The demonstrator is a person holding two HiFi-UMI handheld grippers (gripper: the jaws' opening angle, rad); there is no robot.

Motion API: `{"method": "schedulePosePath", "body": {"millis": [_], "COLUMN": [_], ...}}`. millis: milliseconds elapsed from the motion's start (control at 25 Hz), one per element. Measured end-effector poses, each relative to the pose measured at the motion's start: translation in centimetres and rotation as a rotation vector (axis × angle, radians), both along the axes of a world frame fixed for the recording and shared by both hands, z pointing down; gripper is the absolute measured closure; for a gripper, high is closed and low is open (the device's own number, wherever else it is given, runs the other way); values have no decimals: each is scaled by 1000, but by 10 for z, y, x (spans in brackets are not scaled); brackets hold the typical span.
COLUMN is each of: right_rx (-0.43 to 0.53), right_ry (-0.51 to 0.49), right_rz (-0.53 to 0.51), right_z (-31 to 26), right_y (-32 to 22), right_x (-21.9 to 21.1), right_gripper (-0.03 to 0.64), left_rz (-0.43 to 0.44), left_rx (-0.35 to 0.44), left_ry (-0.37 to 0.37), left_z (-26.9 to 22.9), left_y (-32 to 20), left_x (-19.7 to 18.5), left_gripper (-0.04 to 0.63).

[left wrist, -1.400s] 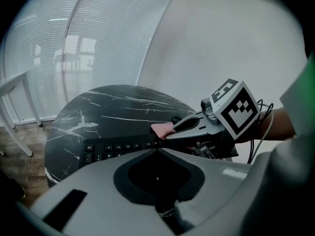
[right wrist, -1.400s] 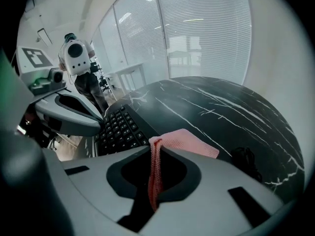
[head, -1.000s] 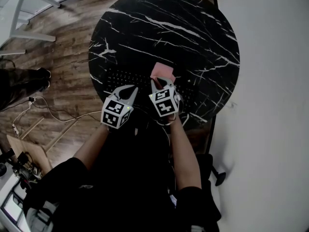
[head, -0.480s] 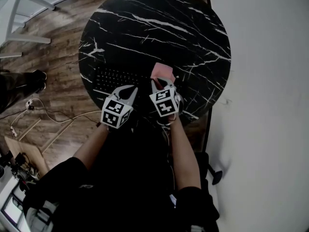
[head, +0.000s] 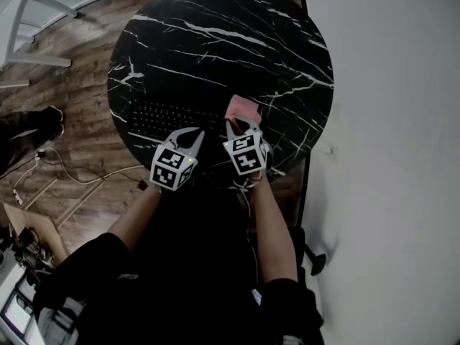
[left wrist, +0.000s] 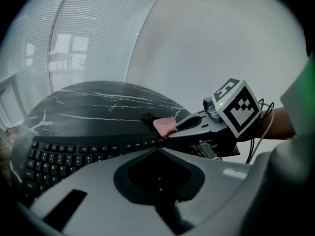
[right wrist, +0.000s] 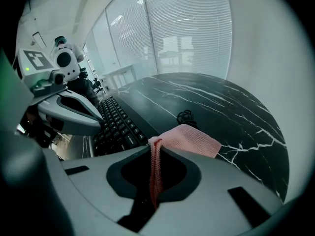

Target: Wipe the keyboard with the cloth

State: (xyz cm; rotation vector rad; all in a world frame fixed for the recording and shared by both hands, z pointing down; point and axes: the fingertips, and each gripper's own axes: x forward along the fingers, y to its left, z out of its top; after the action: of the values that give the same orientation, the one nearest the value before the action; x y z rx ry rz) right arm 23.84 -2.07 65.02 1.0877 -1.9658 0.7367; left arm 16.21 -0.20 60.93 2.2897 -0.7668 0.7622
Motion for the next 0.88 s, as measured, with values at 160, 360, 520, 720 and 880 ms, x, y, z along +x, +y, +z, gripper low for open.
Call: {"method": "schedulePosePath", "body": {"millis": [160,360,520,720,880], "right_rx": [1,-4,-7,-8,-2], "right_ry": [3,13,25,34,69], "right_rz": [5,16,42,72,30], "right_z": [0,1,2,3,1], "right_y": [6,14,21,25,23], "right_x": [12,29,45,61,60], "right_gripper": [601,601,601,601,601], "left_rz": [3,14,27,42,45], "left_rx": [1,-2,-6,-4,1], "left_ry": [5,13,16,15,14], "left_z": [1,2,3,2,-1], "left_y": [2,9,14,17,16], "left_x": [12,29,39,45,41], "left_gripper": [595,595,595,595,595]}}
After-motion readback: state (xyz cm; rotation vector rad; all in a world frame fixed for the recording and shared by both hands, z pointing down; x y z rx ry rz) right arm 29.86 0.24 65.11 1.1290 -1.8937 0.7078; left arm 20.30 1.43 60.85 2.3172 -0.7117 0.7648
